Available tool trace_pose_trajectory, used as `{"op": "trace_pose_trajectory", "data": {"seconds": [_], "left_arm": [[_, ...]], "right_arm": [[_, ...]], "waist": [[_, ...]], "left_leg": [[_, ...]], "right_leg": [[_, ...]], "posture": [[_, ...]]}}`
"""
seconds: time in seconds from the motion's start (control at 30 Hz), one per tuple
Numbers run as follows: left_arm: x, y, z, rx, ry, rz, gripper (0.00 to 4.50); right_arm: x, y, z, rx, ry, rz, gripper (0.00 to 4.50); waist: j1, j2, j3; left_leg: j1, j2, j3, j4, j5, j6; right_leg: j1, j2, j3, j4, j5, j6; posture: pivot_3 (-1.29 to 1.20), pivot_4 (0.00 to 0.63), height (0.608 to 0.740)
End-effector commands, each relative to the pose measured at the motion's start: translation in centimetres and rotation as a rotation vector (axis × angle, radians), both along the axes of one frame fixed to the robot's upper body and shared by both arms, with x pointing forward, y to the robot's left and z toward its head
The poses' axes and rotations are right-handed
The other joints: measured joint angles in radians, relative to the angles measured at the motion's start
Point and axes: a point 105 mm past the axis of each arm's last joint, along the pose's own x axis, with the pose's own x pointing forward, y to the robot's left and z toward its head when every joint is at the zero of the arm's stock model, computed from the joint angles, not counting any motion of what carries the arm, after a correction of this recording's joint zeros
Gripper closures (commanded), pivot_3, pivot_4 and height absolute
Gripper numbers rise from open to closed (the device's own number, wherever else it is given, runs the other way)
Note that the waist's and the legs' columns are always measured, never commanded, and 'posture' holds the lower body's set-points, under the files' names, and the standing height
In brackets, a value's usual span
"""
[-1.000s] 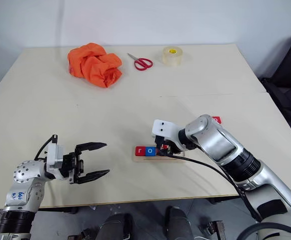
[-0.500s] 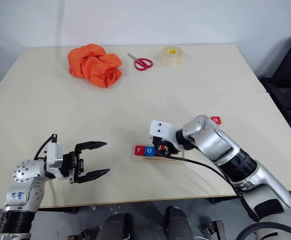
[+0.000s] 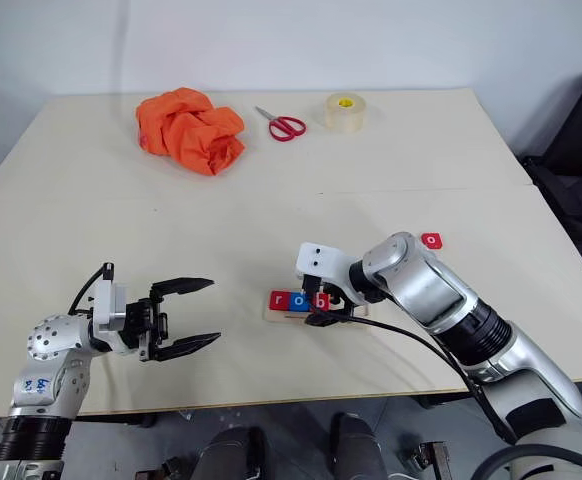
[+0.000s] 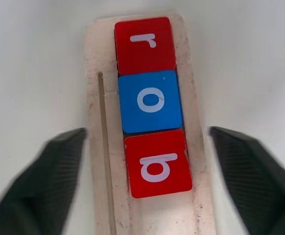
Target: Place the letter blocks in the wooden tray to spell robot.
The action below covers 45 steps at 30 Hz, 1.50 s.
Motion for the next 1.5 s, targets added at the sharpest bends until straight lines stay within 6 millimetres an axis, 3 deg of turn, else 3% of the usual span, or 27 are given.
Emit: {"op": "trace_pose_trajectory", "data": {"seconds": [0.03,0.17,0.27,0.43,0.53,0.7,0.83,1.07,1.5], "left_arm": [[0.1,-0.1,0.5,-0.001,-0.031,-0.009,0.0],[0.4,-0.3,0.6,-0.003,-0.032,-0.02,0.0],[0.5,-0.4,0.5,-0.005,-0.03,-0.025,0.0],[0.8,-0.2,0.3,-0.007,-0.02,-0.028,0.0],[1.0,-0.1,0.3,-0.012,-0.018,-0.025,0.0],[1.5,0.0,0.3,-0.027,-0.012,-0.024,0.0],[1.8,0.2,0.1,-0.021,0.002,-0.042,0.0],[2.5,0.5,0.2,-0.004,0.008,-0.071,0.0],[2.5,0.3,0.4,0.003,-0.002,-0.091,0.0]], "right_arm": [[-0.3,-0.4,2.4,0.056,-0.051,0.019,0.03],[-0.9,-1.9,3.2,0.122,-0.045,0.018,0.03],[-1.1,-4.2,3.4,0.196,-0.058,-0.03,0.03],[-0.3,-9.8,4.1,0.322,-0.21,-0.239,0.03],[0.0,-14.0,3.5,0.322,-0.274,-0.418,0.03],[-0.8,-20.3,3.1,0.413,-0.367,-0.703,0.03],[-2.1,-23.4,2.7,0.422,-0.393,-0.838,0.03],[-3.0,-24.6,2.5,0.48,-0.393,-0.948,0.03],[-2.9,-23.9,2.6,0.486,-0.384,-0.948,0.03]], "waist": [[0.0,0.0,0.0],[0.006,0.0,0.0],[0.007,0.0,0.0],[0.012,0.0,0.0],[0.011,0.0,0.0],[0.022,0.0,0.0],[0.027,0.0,0.0],[0.024,0.0,0.0],[0.026,0.0,0.0]], "left_leg": [[0.0,0.0,0.0,0.0,0.0,0.0],[0.0,0.0,-0.001,0.0,0.0,0.0],[0.0,0.0,-0.001,0.0,-0.001,0.001],[0.0,-0.001,0.0,-0.001,-0.001,0.0],[0.0,0.0,0.0,0.0,-0.001,0.0],[0.001,0.0,0.001,0.0,-0.001,0.0],[0.001,-0.001,0.0,0.0,-0.001,0.0],[0.002,0.0,0.0,0.0,0.0,0.0],[0.002,0.0,0.0,0.0,0.0,0.001]], "right_leg": [[0.0,0.0,0.0,0.0,0.0,0.0],[0.001,0.0,-0.001,-0.002,0.0,0.0],[0.002,0.0,-0.001,-0.003,0.0,0.0],[0.002,0.0,-0.001,-0.004,0.0,0.0],[0.002,0.0,0.0,-0.003,0.0,0.001],[0.002,0.001,0.0,-0.003,0.0,0.001],[0.003,0.001,0.0,-0.003,0.0,0.001],[0.004,0.001,0.0,-0.002,0.001,0.001],[0.004,0.001,0.0,-0.002,0.001,0.001]], "posture": [[0.0,0.15,0.74],[0.0,0.15,0.74],[0.0,0.15,0.74],[0.0,0.15,0.74],[0.0,0.15,0.74],[0.0,0.15,0.74],[0.0,0.15,0.74],[0.0,0.15,0.74],[0.0,0.15,0.74]]}}
